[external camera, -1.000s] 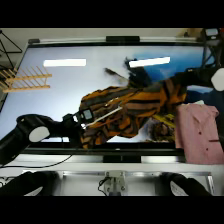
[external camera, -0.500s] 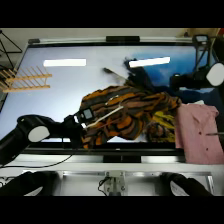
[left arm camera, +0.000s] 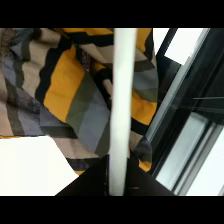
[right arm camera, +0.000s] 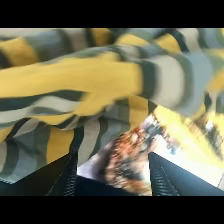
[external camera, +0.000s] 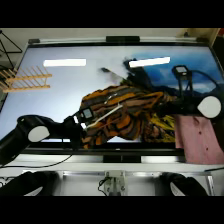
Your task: Fold the shirts.
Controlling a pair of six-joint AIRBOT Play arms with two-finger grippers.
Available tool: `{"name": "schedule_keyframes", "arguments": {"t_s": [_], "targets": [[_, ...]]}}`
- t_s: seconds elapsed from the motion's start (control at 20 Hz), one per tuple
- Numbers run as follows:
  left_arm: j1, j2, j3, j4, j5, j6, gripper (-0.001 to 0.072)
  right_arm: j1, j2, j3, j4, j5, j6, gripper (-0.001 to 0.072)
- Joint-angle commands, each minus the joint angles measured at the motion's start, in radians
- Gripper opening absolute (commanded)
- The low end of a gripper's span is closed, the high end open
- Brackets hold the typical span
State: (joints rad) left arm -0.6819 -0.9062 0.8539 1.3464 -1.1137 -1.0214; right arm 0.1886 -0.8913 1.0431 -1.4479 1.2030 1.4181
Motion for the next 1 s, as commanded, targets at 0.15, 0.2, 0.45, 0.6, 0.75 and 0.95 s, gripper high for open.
{"name": "schedule_keyframes", "arguments": {"t_s": [0.15, 0.2, 0.45, 0.6, 0.75, 0.95], "targets": [[0.001, -0.001, 0.001, 0.042, -0.084, 0.043, 0.0044, 0.032, 0.018, 0.044, -0.209, -0.052, -0.705, 0.0549], [0.001, -0.001, 0.001, 0.046, -0.083, 0.042, 0.0045, 0.032, 0.016, 0.043, -0.191, -0.053, -0.815, 0.0549], [0.001, -0.001, 0.001, 0.046, -0.068, 0.069, 0.0045, 0.031, -0.037, 0.043, -0.024, -0.025, -1.075, 0.0549], [0.001, -0.001, 0.001, 0.05, -0.051, 0.071, 0.0044, 0.031, -0.085, 0.043, 0.068, 0.016, -1.142, 0.0549], [0.001, -0.001, 0.001, 0.053, -0.02, 0.072, 0.0044, 0.031, -0.13, 0.043, 0.112, 0.062, -1.172, 0.055], [0.0, -0.001, 0.001, 0.052, -0.012, 0.095, 0.0043, 0.031, -0.188, 0.043, 0.132, 0.051, -1.173, 0.0549]]}}
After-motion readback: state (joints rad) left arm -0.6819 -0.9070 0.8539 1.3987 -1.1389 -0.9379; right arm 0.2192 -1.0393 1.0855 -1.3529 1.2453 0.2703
